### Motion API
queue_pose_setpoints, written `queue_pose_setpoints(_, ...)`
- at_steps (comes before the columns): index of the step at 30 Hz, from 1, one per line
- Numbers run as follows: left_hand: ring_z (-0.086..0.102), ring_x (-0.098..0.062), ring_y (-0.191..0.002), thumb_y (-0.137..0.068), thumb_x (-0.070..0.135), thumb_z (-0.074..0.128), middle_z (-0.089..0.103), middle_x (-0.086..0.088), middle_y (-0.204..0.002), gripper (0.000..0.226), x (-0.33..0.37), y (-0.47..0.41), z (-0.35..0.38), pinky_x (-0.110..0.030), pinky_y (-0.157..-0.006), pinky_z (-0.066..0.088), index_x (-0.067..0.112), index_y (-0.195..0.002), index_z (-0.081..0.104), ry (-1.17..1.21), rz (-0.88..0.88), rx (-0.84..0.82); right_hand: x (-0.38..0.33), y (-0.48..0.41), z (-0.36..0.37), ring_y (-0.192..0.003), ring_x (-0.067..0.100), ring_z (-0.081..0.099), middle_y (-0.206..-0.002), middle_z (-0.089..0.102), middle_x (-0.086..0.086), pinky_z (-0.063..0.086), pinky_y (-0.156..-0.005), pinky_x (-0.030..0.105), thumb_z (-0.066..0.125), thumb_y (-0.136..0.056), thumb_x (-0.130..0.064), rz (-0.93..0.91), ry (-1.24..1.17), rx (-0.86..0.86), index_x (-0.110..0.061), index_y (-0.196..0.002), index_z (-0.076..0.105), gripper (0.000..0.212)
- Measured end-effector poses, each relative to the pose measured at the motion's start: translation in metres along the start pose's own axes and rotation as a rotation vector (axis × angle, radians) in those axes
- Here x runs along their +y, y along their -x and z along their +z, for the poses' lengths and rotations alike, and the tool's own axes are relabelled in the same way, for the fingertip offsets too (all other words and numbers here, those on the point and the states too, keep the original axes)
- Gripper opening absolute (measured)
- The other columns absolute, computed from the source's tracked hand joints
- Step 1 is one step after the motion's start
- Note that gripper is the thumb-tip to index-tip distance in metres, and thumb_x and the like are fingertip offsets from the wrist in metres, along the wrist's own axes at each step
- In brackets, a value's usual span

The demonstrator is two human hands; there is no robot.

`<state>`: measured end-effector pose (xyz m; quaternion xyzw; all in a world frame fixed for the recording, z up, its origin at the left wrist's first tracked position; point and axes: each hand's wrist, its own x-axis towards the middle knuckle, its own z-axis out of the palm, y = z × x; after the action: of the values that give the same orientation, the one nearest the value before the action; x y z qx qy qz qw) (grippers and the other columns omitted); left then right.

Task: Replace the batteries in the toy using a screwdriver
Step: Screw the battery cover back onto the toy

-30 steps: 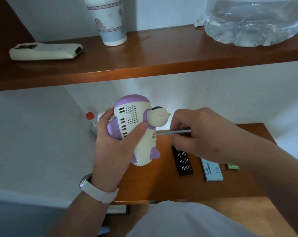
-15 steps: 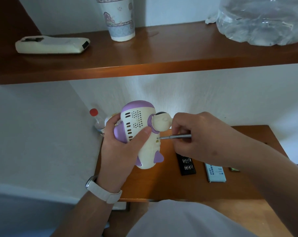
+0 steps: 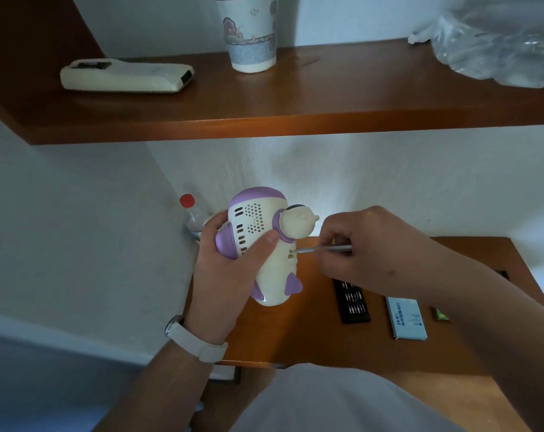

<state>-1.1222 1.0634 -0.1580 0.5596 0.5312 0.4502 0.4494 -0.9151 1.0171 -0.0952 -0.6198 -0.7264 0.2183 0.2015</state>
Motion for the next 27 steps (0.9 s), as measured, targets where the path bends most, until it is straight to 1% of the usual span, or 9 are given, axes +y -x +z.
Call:
queue_pose_setpoints(2, 0.069, -0.020, -0.102, -0.060, 0.060, 0.072, 0.066, 0.007, -0.115, 0.071, -0.005, -0.002, -0.002, -0.028, -0.071, 0.063, 0.038, -0.123, 0.047, 0.051, -0.039, -0.023, 0.003, 0.000, 0.003, -0.051, 0.012, 0.054, -0.059, 0.058, -0.008, 0.042, -0.048, 0.021, 0.059, -0.083, -0.037, 0.011, -0.018, -0.004, -0.029, -0.080, 0.064, 0.009)
queue_pose_setpoints(4, 0.069, -0.025, -0.106, -0.063, 0.057, 0.073, 0.068, 0.001, -0.119, 0.078, -0.012, -0.005, -0.005, -0.042, -0.080, 0.063, 0.028, -0.130, 0.049, 0.099, -0.086, -0.060, 0.008, 0.001, 0.008, -0.054, 0.015, 0.056, -0.060, 0.059, -0.006, 0.040, -0.047, 0.020, 0.062, -0.086, -0.032, 0.025, -0.076, 0.014, -0.029, -0.080, 0.064, 0.008)
queue_pose_setpoints(7, 0.068, -0.030, -0.111, -0.067, 0.059, 0.073, 0.067, -0.007, -0.125, 0.085, -0.027, -0.010, -0.009, -0.056, -0.090, 0.059, 0.018, -0.137, 0.047, 0.159, -0.150, -0.133, 0.018, 0.002, 0.021, -0.050, 0.010, 0.051, -0.064, 0.061, -0.005, 0.041, -0.048, 0.022, 0.062, -0.088, -0.028, 0.071, -0.280, 0.049, -0.031, -0.077, 0.062, 0.012)
queue_pose_setpoints(10, 0.068, -0.028, -0.113, -0.071, 0.061, 0.076, 0.068, -0.007, -0.127, 0.083, -0.048, -0.015, -0.012, -0.053, -0.092, 0.058, 0.020, -0.138, 0.049, 0.219, -0.224, -0.199, 0.026, 0.004, 0.044, -0.047, 0.007, 0.041, -0.054, 0.050, -0.009, 0.036, -0.046, 0.023, 0.060, -0.093, -0.024, 0.128, -0.468, 0.066, -0.029, -0.074, 0.061, 0.020)
queue_pose_setpoints(13, 0.068, -0.027, -0.113, -0.070, 0.062, 0.077, 0.069, -0.006, -0.125, 0.084, -0.071, -0.020, -0.013, -0.051, -0.092, 0.059, 0.021, -0.138, 0.050, 0.239, -0.291, -0.245, 0.034, 0.005, 0.071, -0.049, 0.018, 0.040, -0.053, 0.046, -0.005, 0.034, -0.049, 0.036, 0.056, -0.098, -0.018, 0.227, -0.654, 0.067, -0.025, -0.074, 0.061, 0.026)
queue_pose_setpoints(17, 0.066, -0.030, -0.114, -0.070, 0.058, 0.070, 0.067, -0.008, -0.125, 0.080, -0.108, -0.027, -0.015, -0.050, -0.091, 0.059, 0.022, -0.138, 0.049, 0.276, -0.405, -0.276, 0.035, 0.007, 0.102, -0.048, 0.016, 0.041, -0.055, 0.046, 0.001, 0.034, -0.047, 0.030, 0.051, -0.100, -0.011, 0.377, -0.834, 0.071, -0.021, -0.072, 0.062, 0.032)
queue_pose_setpoints(20, 0.068, -0.025, -0.110, -0.069, 0.066, 0.065, 0.069, -0.004, -0.121, 0.080, -0.136, -0.029, -0.016, -0.038, -0.084, 0.061, 0.026, -0.136, 0.050, 0.267, -0.460, -0.294, 0.034, 0.011, 0.122, -0.052, 0.013, 0.042, -0.059, 0.047, 0.001, 0.039, -0.049, 0.025, 0.049, -0.101, -0.014, 0.435, -0.874, 0.056, -0.017, -0.078, 0.063, 0.028)
queue_pose_setpoints(23, 0.069, -0.017, -0.106, -0.076, 0.067, 0.061, 0.070, 0.008, -0.112, 0.063, -0.160, -0.031, -0.015, -0.027, -0.075, 0.061, 0.037, -0.131, 0.052, 0.229, -0.485, -0.323, 0.033, 0.012, 0.138, -0.054, 0.015, 0.043, -0.060, 0.047, 0.002, 0.040, -0.051, 0.026, 0.047, -0.102, -0.013, 0.492, -0.919, 0.073, -0.010, -0.083, 0.061, 0.024)
queue_pose_setpoints(27, 0.064, -0.026, -0.117, -0.062, 0.076, 0.076, 0.067, -0.002, -0.125, 0.088, -0.183, -0.035, -0.013, -0.048, -0.095, 0.057, 0.034, -0.135, 0.050, 0.282, -0.562, -0.331, 0.028, 0.012, 0.158, -0.053, 0.020, 0.040, -0.060, 0.044, 0.005, 0.036, -0.053, 0.034, 0.046, -0.102, -0.010, 0.568, -0.977, 0.128, -0.010, -0.081, 0.060, 0.026)
